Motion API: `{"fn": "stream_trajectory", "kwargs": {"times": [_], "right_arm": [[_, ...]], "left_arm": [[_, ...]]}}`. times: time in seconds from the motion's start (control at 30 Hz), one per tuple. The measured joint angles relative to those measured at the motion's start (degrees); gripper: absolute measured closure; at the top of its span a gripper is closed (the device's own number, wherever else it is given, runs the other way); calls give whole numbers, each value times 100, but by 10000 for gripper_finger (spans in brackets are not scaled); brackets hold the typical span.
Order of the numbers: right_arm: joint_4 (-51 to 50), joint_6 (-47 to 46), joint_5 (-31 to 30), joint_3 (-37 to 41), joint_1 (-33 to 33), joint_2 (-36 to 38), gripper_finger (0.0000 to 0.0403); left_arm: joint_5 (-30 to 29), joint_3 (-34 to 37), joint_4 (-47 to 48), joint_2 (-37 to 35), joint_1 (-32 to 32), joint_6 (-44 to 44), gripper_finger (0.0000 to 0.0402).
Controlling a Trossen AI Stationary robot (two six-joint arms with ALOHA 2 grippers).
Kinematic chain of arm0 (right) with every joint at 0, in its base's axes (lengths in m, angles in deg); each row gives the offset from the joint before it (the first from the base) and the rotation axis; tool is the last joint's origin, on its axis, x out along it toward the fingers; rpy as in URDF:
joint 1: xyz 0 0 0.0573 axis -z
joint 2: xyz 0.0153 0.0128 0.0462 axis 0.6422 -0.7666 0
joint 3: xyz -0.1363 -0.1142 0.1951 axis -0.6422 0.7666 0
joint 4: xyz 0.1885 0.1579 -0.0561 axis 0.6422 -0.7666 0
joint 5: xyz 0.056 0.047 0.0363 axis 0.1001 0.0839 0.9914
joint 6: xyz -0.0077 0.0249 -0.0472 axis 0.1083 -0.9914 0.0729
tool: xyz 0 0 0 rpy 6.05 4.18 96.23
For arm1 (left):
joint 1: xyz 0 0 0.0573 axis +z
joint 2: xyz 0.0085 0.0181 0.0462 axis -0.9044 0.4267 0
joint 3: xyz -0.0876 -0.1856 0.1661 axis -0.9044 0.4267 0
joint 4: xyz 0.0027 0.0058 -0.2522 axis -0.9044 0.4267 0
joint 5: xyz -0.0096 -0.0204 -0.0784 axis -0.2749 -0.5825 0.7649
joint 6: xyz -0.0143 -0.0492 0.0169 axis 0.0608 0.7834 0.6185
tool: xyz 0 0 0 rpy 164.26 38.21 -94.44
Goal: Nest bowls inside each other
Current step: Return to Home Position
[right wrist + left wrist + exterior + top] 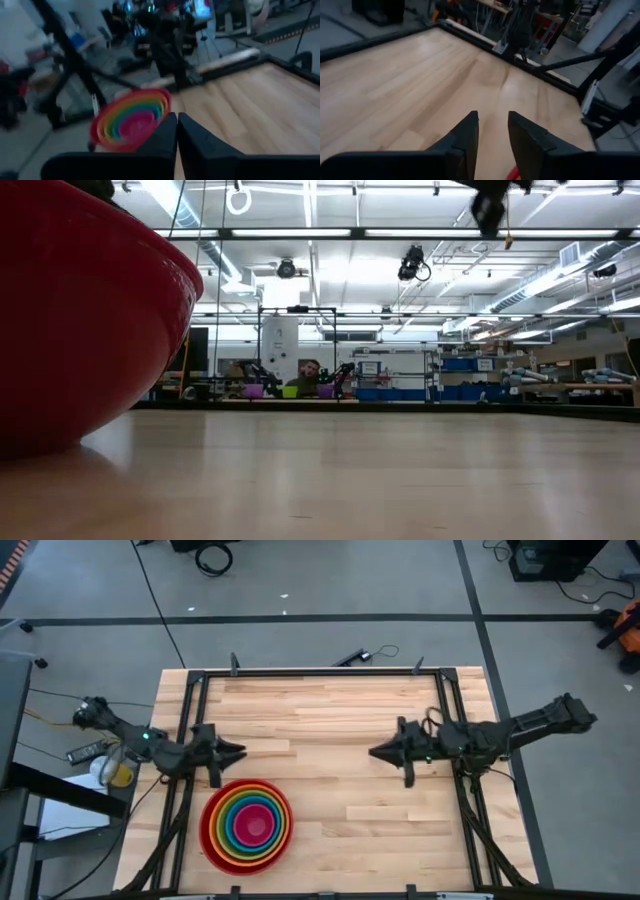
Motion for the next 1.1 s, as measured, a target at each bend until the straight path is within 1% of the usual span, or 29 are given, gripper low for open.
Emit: {"fn": "stream_trajectory", "kwargs": {"times": [0.07, 0.1, 0.17, 0.2, 0.27, 0.33, 0.47, 0.5, 0.57, 0.63, 0.67, 0.77, 0.83, 0.93, 1.03, 1.1], "right_arm": [[152, 74, -402, 393, -36, 395, 378], [333, 146, -638, 578, -44, 596, 383], [873, 610, -905, 988, -33, 1012, 394], [1119, 951, -896, 1165, -25, 1242, 396], [1283, 1485, -811, 1461, 47, 1767, 394], [1236, 1750, -665, 1790, 193, 2310, 394], [1217, 1826, 13, 2329, 465, 3161, 398], [1222, 1817, 84, 2443, 507, 3330, 398], [1242, 1822, 178, 2656, 560, 3603, 398], [1201, 1822, 238, 2867, 588, 3813, 399], [1195, 1820, 240, 2943, 601, 3904, 399], [1184, 1684, 238, 3118, 604, 4090, 400], [1048, 1507, 244, 3209, 604, 4174, 400], [802, 1349, 293, 3218, 606, 4207, 399], [549, 1337, 333, 3220, 635, 4227, 399], [442, 1306, 370, 3220, 685, 4259, 399]], "left_arm": [[-8, 214, -499, 88, 83, -468, 295], [-14, 220, -582, 92, 112, -748, 296], [-72, 156, -671, 41, 175, -1256, 300], [-103, 82, -685, -12, 235, -1498, 304], [-109, -28, -643, -243, 371, -1928, 314], [-66, -58, -569, -557, 480, -2333, 328], [-3, 84, -31, -1337, 709, -2760, 365], [21, 97, 131, -1526, 762, -2782, 375], [195, 95, 128, -1858, 820, -2853, 392], [452, 76, -33, -2110, 848, -3127, 397], [503, 73, -89, -2121, 866, -3262, 397], [489, 97, -143, -2045, 910, -3408, 398], [445, 242, -668, -1850, 909, -3332, 399], [746, 690, -1338, -1721, 907, -3328, 399], [759, 1336, -2069, -1663, 925, -3255, 399], [750, 1740, -2739, -1659, 969, -3180, 399]]}}
